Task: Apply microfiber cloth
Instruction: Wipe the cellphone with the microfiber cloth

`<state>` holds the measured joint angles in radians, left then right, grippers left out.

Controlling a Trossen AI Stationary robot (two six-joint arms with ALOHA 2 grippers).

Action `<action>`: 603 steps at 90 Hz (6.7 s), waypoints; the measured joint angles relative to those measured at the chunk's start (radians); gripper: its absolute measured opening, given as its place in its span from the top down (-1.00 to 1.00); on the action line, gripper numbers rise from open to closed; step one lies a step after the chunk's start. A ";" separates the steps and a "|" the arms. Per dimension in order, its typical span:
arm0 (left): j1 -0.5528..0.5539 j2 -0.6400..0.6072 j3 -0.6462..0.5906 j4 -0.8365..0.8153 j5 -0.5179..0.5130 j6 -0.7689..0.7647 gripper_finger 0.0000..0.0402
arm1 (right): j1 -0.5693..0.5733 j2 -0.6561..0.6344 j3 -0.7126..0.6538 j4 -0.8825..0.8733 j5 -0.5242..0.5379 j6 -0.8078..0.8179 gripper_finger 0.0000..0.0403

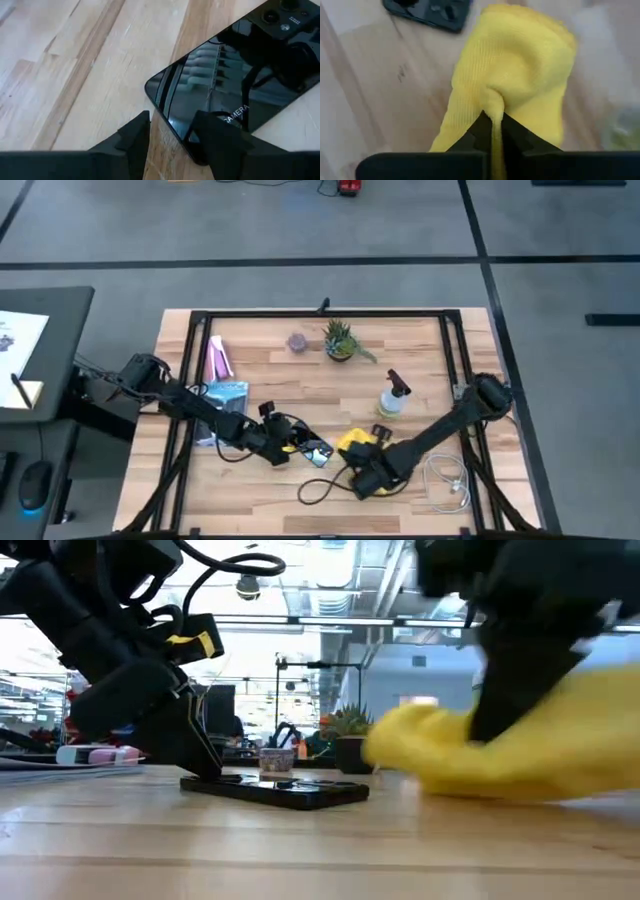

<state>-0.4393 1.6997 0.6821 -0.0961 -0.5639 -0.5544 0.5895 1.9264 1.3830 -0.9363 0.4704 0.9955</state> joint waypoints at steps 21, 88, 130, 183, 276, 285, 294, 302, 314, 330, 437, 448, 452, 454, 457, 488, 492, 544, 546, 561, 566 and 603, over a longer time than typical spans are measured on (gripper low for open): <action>-0.001 -0.050 0.090 -0.070 0.023 0.073 0.26 | 0.075 -0.024 -0.012 -0.125 0.034 0.126 0.93; -0.121 -0.087 0.267 -0.261 0.109 0.500 0.11 | -0.071 -0.055 -0.028 0.450 -0.055 -0.400 -0.64; 0.124 -0.027 0.269 -0.242 0.310 0.716 -0.52 | -0.064 -0.055 -0.031 0.451 -0.054 -0.371 -0.68; 0.172 0.012 0.274 -0.241 0.405 0.741 -0.53 | -0.046 -0.028 -0.031 0.456 0.027 -0.350 -0.68; -0.097 -0.036 0.150 -0.105 0.111 -0.123 -0.53 | -0.123 0.190 -0.031 0.915 0.145 -0.340 -0.68; -0.100 -0.028 0.142 0.005 0.082 -0.183 -0.53 | -0.114 0.189 -0.031 0.901 0.160 -0.339 -0.68; -0.109 -0.018 0.146 0.061 0.071 -0.203 -0.53 | -0.106 0.189 -0.031 0.855 0.161 -0.308 -0.68; -0.129 -0.014 0.163 0.051 0.059 -0.204 -0.53 | -0.100 0.189 -0.031 0.766 0.177 -0.242 -0.68; -0.164 -0.014 0.196 0.024 0.016 -0.211 -0.53 | -0.085 0.205 -0.030 0.694 0.259 -0.181 -0.68; -0.202 -0.015 0.241 -0.089 -0.041 -0.239 -0.53 | -0.079 0.252 -0.026 0.828 0.189 -0.232 -0.68; -0.225 -0.010 0.202 -0.145 -0.069 -0.289 -0.53 | -0.139 0.213 -0.029 0.845 0.118 -0.418 -0.70; -0.225 -0.011 0.202 -0.149 -0.071 -0.283 -0.53 | -0.165 0.229 -0.032 0.853 0.111 -0.423 -0.75; -0.225 -0.011 0.202 -0.147 -0.070 -0.278 -0.53 | -0.175 0.236 -0.032 0.859 0.111 -0.422 -0.77; -0.225 -0.011 0.202 -0.147 -0.070 -0.277 -0.53 | -0.180 0.238 -0.031 0.858 0.111 -0.423 -0.78; -0.225 -0.011 0.202 -0.149 -0.070 -0.276 -0.53 | -0.187 0.239 -0.032 0.856 0.108 -0.424 -0.79; -0.227 -0.011 0.202 -0.145 -0.073 -0.250 -0.53 | -0.226 0.251 -0.029 0.830 0.012 -0.433 -0.81; -0.227 -0.011 0.202 -0.145 -0.073 -0.250 -0.53 | -0.226 0.260 -0.028 0.837 0.012 -0.433 -0.80; -0.266 -0.011 0.213 -0.138 -0.170 0.109 -0.53 | -0.194 0.289 -0.026 0.795 -0.018 -0.421 -0.59; -0.267 -0.011 0.215 -0.138 -0.173 0.128 -0.53 | -0.193 0.283 -0.028 0.787 -0.024 -0.422 -0.59; -0.268 -0.011 0.221 -0.105 -0.189 0.278 -0.53 | -0.186 0.216 -0.034 0.731 -0.086 -0.426 -0.58; -0.266 -0.011 0.221 -0.098 -0.189 0.332 -0.53 | -0.187 0.191 -0.035 0.704 -0.115 -0.431 -0.57; -0.219 -0.011 0.212 0.000 -0.187 0.490 -0.53 | -0.257 0.144 -0.035 0.727 -0.279 -0.452 0.22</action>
<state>-0.6586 1.6886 0.8944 -0.0956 -0.7507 -0.0647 0.3326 2.0705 1.3476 -0.2092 0.1913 0.5432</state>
